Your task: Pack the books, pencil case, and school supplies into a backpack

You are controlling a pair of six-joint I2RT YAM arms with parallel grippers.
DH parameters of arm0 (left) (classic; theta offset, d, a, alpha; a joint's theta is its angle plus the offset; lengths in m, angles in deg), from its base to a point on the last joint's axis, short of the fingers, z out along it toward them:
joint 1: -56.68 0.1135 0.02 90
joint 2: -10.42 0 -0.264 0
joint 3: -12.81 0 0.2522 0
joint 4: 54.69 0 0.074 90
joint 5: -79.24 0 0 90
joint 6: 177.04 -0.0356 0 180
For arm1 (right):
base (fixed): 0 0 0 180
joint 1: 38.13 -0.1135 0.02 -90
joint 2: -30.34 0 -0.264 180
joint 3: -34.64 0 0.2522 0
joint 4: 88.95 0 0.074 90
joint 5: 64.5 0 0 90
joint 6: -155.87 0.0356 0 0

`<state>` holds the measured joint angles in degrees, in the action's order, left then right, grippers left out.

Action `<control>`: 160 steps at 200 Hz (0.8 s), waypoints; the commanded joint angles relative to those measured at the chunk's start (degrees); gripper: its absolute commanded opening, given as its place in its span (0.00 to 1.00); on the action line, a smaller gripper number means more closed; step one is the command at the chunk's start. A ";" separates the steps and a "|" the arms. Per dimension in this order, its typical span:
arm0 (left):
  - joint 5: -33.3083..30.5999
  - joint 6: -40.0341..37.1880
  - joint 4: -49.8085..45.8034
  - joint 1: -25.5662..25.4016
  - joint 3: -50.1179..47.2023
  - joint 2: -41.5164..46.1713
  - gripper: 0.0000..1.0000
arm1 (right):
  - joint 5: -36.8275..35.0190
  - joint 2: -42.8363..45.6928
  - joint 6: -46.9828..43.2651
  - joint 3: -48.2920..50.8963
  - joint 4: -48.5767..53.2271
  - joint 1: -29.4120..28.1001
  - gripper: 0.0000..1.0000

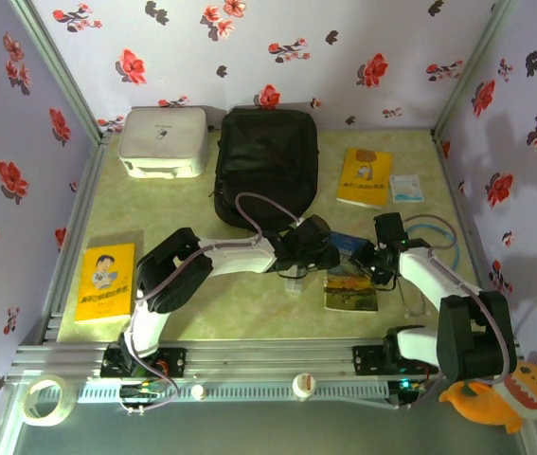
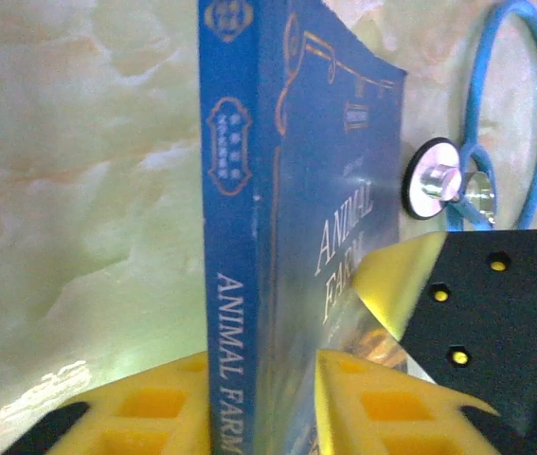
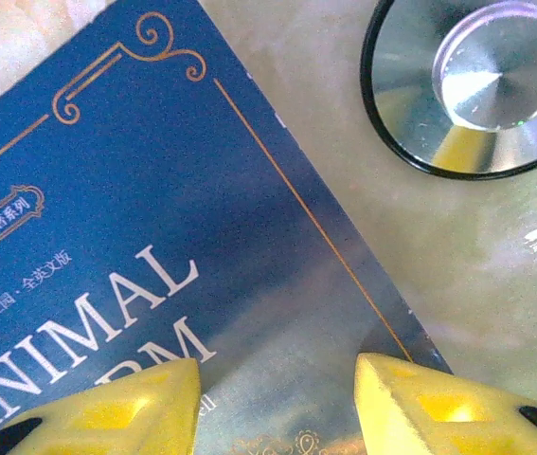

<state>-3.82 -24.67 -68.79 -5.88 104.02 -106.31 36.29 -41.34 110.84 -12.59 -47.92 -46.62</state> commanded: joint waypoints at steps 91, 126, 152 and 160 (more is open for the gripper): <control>2.03 -10.13 3.67 8.80 -9.06 23.57 0.00 | 9.26 6.00 1.48 -13.96 1.09 -0.38 0.66; 5.41 -9.55 1.16 19.16 -12.65 33.56 0.00 | 14.03 6.64 9.08 -15.85 -9.57 -0.52 0.77; 8.12 -6.95 -2.08 26.90 -12.02 37.94 0.00 | 15.35 7.40 16.75 -13.91 -20.67 -2.29 0.83; 9.22 -5.26 -2.19 29.48 -12.10 38.76 0.00 | 14.76 7.92 18.84 -13.03 -24.08 -3.50 0.85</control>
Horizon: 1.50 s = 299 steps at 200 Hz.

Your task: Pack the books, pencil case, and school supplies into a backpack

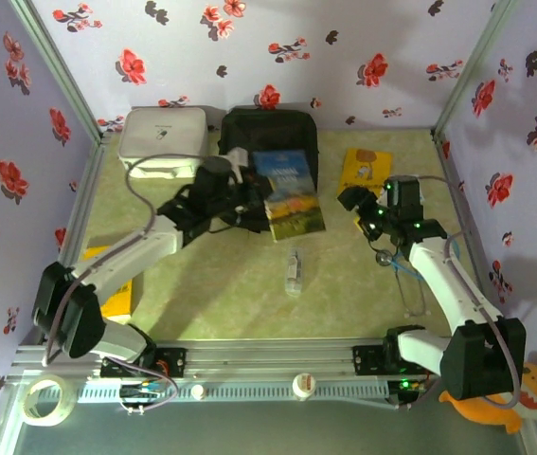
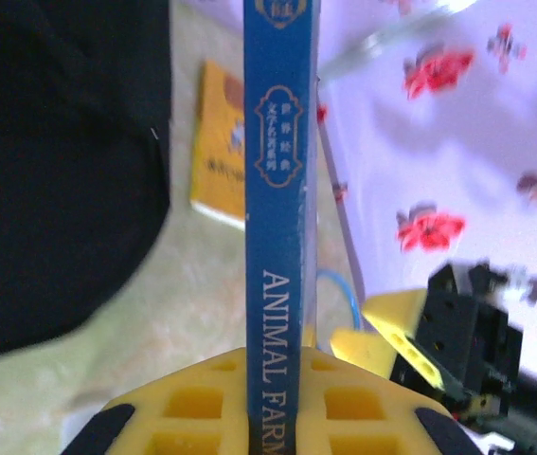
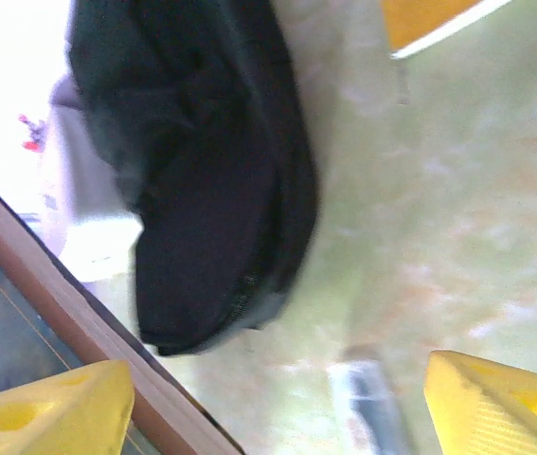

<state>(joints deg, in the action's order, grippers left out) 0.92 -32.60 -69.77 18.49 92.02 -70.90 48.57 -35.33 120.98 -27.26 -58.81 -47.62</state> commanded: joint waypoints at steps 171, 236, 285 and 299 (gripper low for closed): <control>10.73 32.96 28.22 15.53 -9.73 5.07 0.00 | -11.93 -12.41 29.59 4.76 -55.89 -26.70 0.75; 11.83 34.11 29.87 15.58 -9.37 3.90 0.00 | -12.63 -15.08 30.86 2.02 -58.23 -26.54 0.43; 11.74 22.29 15.73 16.24 -8.40 4.85 0.36 | -18.40 -10.11 22.69 2.39 -46.58 -25.76 0.11; 11.16 14.11 6.13 16.45 -6.55 4.48 0.52 | -20.70 -7.35 18.78 1.84 -40.13 -25.39 0.07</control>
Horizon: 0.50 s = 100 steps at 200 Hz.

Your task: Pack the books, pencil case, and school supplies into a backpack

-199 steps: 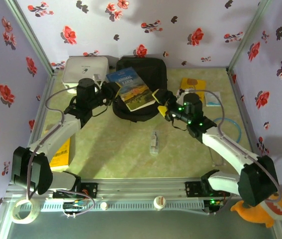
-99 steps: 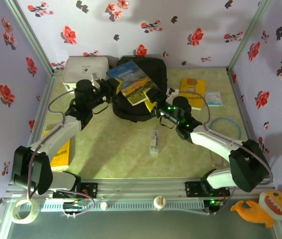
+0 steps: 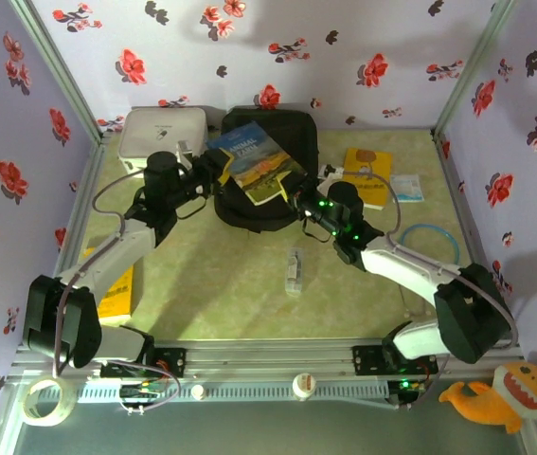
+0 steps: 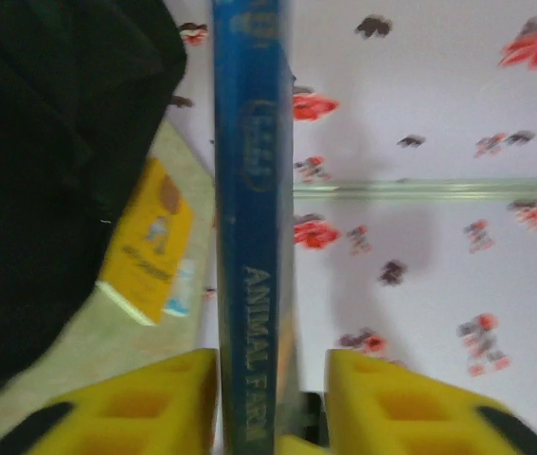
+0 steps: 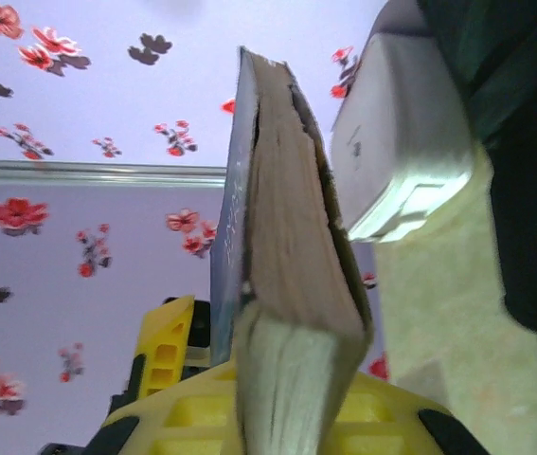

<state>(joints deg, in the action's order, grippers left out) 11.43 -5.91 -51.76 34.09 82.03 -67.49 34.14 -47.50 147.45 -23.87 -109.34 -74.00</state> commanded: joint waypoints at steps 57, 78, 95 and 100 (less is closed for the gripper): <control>-6.47 -42.70 -31.57 0.89 9.35 -8.14 0.86 | -13.96 15.23 -15.01 -0.80 29.06 6.88 0.00; -5.64 -48.41 -32.26 0.89 13.08 -14.43 0.88 | -13.42 16.58 -15.69 -0.64 31.32 9.42 0.00; -5.23 -52.86 -32.87 0.86 17.23 -19.95 0.89 | -13.71 17.02 -17.05 -1.12 33.24 10.04 0.01; -5.28 -54.58 -33.33 0.82 18.69 -21.74 0.89 | -13.81 17.17 -17.30 -1.26 33.71 10.12 0.01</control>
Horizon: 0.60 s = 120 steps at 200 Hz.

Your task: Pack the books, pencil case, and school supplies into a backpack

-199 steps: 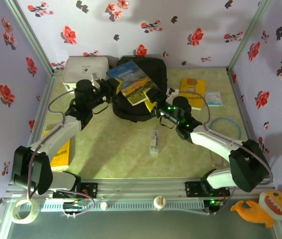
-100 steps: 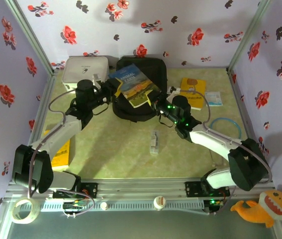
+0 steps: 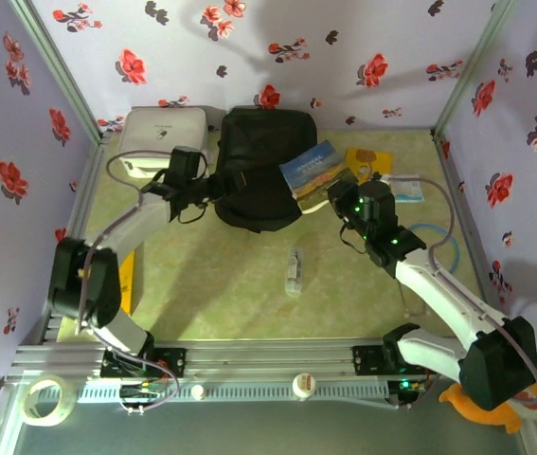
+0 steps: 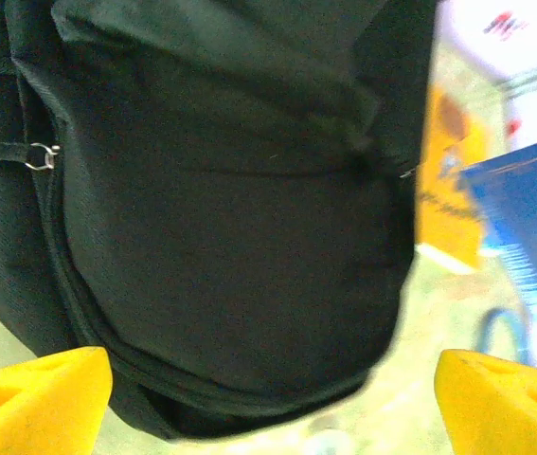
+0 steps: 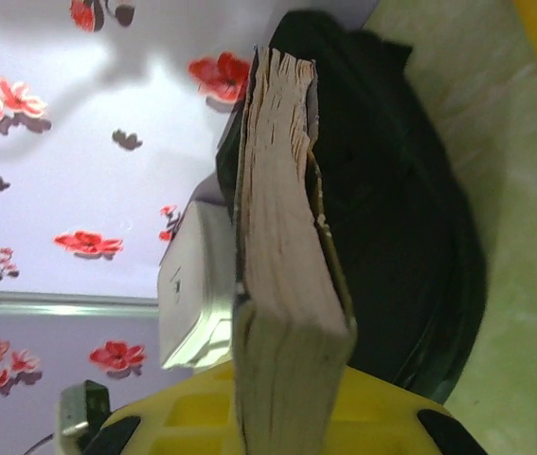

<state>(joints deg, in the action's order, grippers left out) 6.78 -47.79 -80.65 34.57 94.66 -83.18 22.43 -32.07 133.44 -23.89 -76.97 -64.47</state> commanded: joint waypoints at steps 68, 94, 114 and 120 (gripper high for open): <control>-1.69 -20.90 -13.04 -2.36 20.29 -21.81 0.83 | -2.57 1.32 -4.38 -1.55 5.07 0.86 0.01; -0.42 -19.46 -11.81 -5.74 16.27 -21.23 0.81 | -3.81 2.20 -4.34 -1.10 7.01 1.20 0.01; 0.21 -18.45 -11.22 -8.49 13.48 -20.57 0.81 | -4.61 3.15 -4.25 -0.93 8.48 1.54 0.01; 0.36 -18.21 -11.13 -9.29 12.85 -20.33 0.81 | -4.94 3.47 -4.28 -0.85 8.87 1.63 0.02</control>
<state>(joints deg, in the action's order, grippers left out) 4.94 -66.06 -90.03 28.76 110.75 -104.12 20.70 -31.35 130.31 -23.89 -67.24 -63.56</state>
